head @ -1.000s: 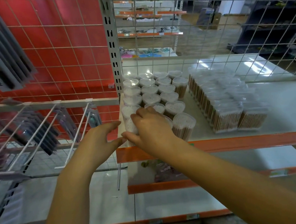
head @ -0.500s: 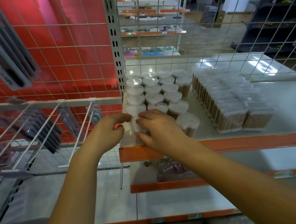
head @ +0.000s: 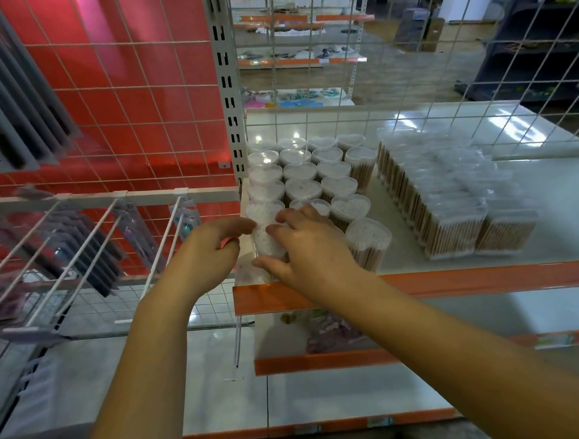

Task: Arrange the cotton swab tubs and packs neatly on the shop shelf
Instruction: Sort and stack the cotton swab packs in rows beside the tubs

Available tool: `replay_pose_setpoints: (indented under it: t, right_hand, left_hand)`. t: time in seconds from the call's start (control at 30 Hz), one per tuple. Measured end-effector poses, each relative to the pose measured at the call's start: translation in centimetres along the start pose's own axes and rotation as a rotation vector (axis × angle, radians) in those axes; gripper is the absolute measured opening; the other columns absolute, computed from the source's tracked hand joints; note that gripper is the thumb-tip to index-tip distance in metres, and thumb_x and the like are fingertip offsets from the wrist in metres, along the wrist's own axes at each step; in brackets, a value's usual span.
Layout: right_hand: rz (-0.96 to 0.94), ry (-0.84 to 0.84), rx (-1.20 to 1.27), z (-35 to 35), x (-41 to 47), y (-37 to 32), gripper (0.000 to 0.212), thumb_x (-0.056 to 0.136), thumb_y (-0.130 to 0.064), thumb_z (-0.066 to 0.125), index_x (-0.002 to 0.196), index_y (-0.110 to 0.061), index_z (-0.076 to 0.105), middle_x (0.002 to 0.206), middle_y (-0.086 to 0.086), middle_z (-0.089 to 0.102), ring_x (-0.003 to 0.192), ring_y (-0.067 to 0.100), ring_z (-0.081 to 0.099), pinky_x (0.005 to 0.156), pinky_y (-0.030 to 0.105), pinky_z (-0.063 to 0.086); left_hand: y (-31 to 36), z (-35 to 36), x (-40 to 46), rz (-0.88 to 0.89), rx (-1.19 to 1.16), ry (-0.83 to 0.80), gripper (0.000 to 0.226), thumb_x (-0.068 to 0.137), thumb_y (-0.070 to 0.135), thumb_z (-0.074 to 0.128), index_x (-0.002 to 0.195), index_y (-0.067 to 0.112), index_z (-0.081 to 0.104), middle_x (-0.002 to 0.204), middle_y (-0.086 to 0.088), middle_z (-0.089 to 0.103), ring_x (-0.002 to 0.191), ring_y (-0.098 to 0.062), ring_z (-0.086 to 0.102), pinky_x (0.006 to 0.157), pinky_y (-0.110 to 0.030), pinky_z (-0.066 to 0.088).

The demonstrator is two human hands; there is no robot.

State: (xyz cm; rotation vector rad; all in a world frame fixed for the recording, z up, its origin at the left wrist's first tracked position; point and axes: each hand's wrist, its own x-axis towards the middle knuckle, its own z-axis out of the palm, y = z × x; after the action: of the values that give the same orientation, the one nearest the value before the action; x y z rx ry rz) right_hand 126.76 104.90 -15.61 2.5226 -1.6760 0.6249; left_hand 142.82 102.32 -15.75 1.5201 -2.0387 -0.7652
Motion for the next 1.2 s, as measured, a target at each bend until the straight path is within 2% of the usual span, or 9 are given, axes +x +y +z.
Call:
replay_pose_setpoints:
  t: [0.1,0.2,0.37,0.57,0.67,0.8,0.93,1.07,1.2]
  right_hand:
    - [-0.042,-0.008,0.017,0.0,-0.2,0.3,0.038,0.087,-0.032,0.060,0.111,-0.004,0.065,0.116,0.014,0.061,0.111,0.033,0.049,0.089,0.043,0.044]
    - [-0.099,0.016,0.091,0.1,-0.5,1.0,0.029,0.077,-0.022,0.063,0.092,0.002,0.070,0.096,0.018,0.068,0.092,0.038,0.059,0.074,0.043,0.052]
    - [-0.133,0.040,0.189,0.6,-0.5,2.1,0.025,0.069,-0.006,0.064,0.091,0.002,0.071,0.100,0.022,0.068,0.093,0.041,0.064,0.080,0.047,0.051]
    - [-0.214,0.039,0.294,0.8,-0.6,2.8,0.034,0.069,-0.003,0.056,0.100,0.003,0.069,0.109,0.021,0.066,0.106,0.040,0.060,0.090,0.051,0.046]
    - [-0.245,0.025,0.317,0.6,-0.4,2.9,0.036,0.066,-0.002,0.055,0.098,0.002,0.070,0.108,0.019,0.067,0.104,0.039,0.061,0.090,0.052,0.048]
    - [-0.227,0.128,0.234,0.8,-0.5,2.2,0.027,0.072,-0.012,0.061,0.095,-0.001,0.071,0.101,0.016,0.069,0.093,0.035,0.064,0.078,0.041,0.052]
    - [-0.149,0.194,0.146,1.6,-0.3,1.3,0.039,0.072,-0.034,0.064,0.093,-0.002,0.069,0.090,0.014,0.066,0.080,0.031,0.060,0.066,0.038,0.051]
    - [-0.231,0.231,0.085,1.9,0.0,1.6,0.021,0.069,-0.019,0.064,0.079,-0.002,0.071,0.078,0.012,0.066,0.075,0.032,0.061,0.062,0.040,0.054]
    - [-0.315,0.273,0.109,2.0,0.2,2.0,0.015,0.065,-0.008,0.066,0.077,-0.003,0.073,0.080,0.011,0.070,0.080,0.034,0.064,0.066,0.042,0.055]
  left_hand:
    - [0.1,0.1,0.0,0.009,-0.011,-0.001,0.042,0.095,0.001,0.035,0.127,0.020,0.054,0.130,0.004,0.055,0.110,0.000,0.041,0.093,-0.018,0.030]
    - [-0.2,0.1,0.1,0.006,-0.004,-0.003,0.041,0.095,0.002,0.035,0.127,0.021,0.055,0.129,0.004,0.056,0.111,-0.001,0.043,0.094,-0.019,0.031]
    - [-0.3,0.1,0.1,0.004,-0.014,-0.002,0.042,0.095,0.002,0.035,0.125,0.021,0.056,0.127,0.007,0.057,0.113,-0.001,0.044,0.095,-0.020,0.031]
    - [-0.3,0.0,0.2,0.022,-0.028,-0.009,0.041,0.094,0.001,0.036,0.125,0.020,0.057,0.125,0.006,0.058,0.114,-0.003,0.046,0.096,-0.021,0.033]
    - [-0.2,0.1,0.2,0.026,-0.030,-0.012,0.041,0.095,0.001,0.036,0.126,0.019,0.056,0.126,0.004,0.058,0.115,-0.004,0.046,0.097,-0.022,0.033]
    - [-0.2,0.1,0.1,0.015,-0.062,-0.015,0.040,0.096,0.003,0.036,0.125,0.021,0.056,0.122,0.008,0.057,0.112,-0.004,0.045,0.094,-0.021,0.033]
    - [-0.1,0.1,0.0,0.011,-0.080,-0.015,0.039,0.097,0.004,0.035,0.124,0.022,0.056,0.112,0.015,0.054,0.109,-0.002,0.045,0.092,-0.020,0.032]
    - [-0.5,-0.2,0.0,-0.006,-0.080,0.025,0.039,0.096,0.002,0.036,0.124,0.020,0.057,0.117,0.011,0.057,0.112,-0.004,0.047,0.095,-0.020,0.032]
    - [-1.0,-0.5,0.1,-0.042,-0.072,0.060,0.037,0.096,0.004,0.038,0.124,0.019,0.057,0.125,0.003,0.059,0.114,-0.006,0.048,0.096,-0.022,0.033]
